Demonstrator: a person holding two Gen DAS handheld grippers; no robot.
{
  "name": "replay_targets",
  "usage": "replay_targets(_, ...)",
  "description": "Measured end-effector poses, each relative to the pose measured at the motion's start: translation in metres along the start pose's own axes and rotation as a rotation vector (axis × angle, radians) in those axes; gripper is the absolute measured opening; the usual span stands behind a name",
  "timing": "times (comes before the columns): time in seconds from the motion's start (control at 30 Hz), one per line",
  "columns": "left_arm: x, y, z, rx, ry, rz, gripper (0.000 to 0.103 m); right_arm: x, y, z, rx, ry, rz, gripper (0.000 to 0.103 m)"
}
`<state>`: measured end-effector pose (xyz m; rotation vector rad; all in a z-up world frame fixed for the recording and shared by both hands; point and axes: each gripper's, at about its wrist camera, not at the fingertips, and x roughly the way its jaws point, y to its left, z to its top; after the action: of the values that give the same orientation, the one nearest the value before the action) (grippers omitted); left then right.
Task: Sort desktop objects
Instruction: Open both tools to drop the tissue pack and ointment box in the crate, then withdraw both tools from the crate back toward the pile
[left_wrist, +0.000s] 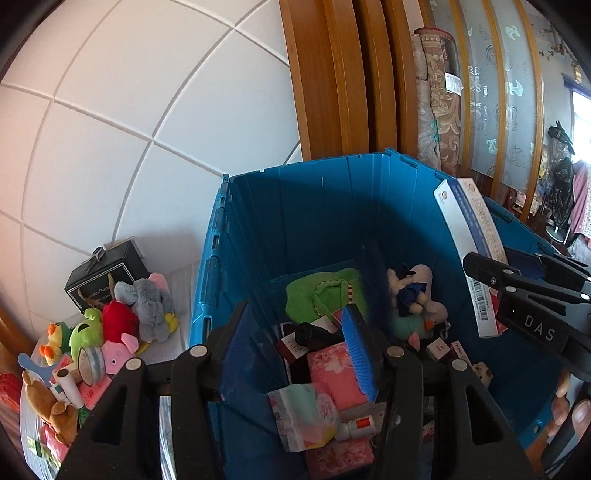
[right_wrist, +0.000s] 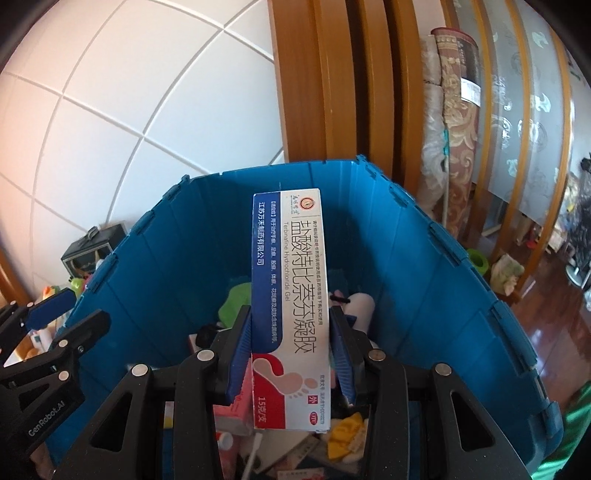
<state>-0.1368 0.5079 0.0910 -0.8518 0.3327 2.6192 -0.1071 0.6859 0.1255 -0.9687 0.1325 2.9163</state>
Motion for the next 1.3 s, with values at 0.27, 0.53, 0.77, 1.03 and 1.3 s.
replay_targets(0.27, -0.001, -0.002, 0.001, 0.012, -0.005, 0.004, 0.065, -0.002, 0.0, 0.001, 0.005, -0.012, -0.004, 0.08)
replay_targets(0.53, -0.002, 0.0, -0.001, 0.004, -0.014, 0.004, 0.066, -0.01, 0.0, 0.0, 0.012, -0.069, 0.012, 0.095)
replay_targets(0.77, -0.002, 0.004, -0.001, -0.022, -0.021, 0.002, 0.066, -0.008, 0.005, 0.002, -0.01, -0.076, -0.021, 0.096)
replay_targets(1.03, -0.022, 0.019, -0.005, -0.069, -0.085, 0.03, 0.066, -0.008, 0.005, 0.002, -0.005, -0.075, -0.057, 0.099)
replay_targets(1.3, -0.083, 0.082, -0.024, -0.194, -0.26, 0.078, 0.081, -0.009, 0.012, 0.002, -0.023, -0.089, -0.129, 0.103)
